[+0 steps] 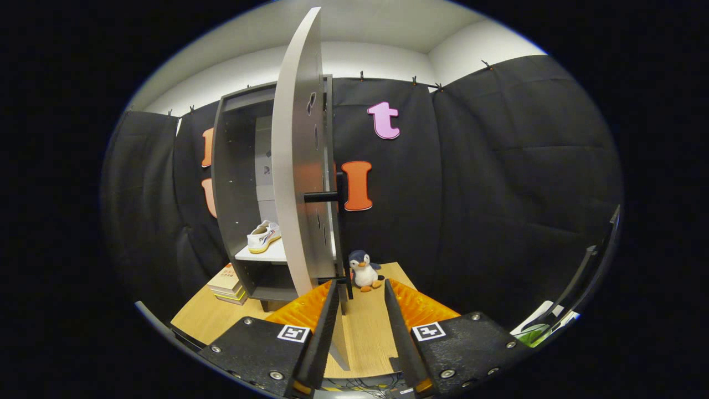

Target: Open the shoe cabinet door, grab the shoes and put them into the shoe cabinet, then close the shoe cabinet door.

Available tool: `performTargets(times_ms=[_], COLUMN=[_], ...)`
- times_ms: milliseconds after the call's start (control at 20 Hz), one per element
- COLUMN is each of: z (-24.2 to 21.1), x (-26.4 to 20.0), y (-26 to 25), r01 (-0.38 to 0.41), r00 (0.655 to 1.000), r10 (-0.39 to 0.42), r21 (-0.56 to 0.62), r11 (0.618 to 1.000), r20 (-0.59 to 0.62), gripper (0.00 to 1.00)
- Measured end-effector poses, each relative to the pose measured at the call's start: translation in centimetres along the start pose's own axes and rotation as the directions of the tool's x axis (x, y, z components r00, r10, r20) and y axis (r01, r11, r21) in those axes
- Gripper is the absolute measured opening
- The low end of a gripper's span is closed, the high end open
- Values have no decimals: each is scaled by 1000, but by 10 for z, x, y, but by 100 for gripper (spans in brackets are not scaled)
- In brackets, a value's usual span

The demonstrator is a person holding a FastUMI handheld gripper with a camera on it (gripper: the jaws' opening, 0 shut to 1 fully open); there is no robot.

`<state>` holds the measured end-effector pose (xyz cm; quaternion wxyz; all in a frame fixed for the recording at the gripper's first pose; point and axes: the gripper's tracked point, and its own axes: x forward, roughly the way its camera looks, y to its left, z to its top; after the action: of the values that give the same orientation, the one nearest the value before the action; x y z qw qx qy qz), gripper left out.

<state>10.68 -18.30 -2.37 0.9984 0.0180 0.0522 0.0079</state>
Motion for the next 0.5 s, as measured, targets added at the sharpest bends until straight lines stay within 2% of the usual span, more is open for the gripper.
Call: performTargets(times_ms=[500], z=[-3], x=[6], y=[25], r01=[-46], r00=[999], r10=[46], r21=[-33], r11=[998], r20=[-1], gripper=[54])
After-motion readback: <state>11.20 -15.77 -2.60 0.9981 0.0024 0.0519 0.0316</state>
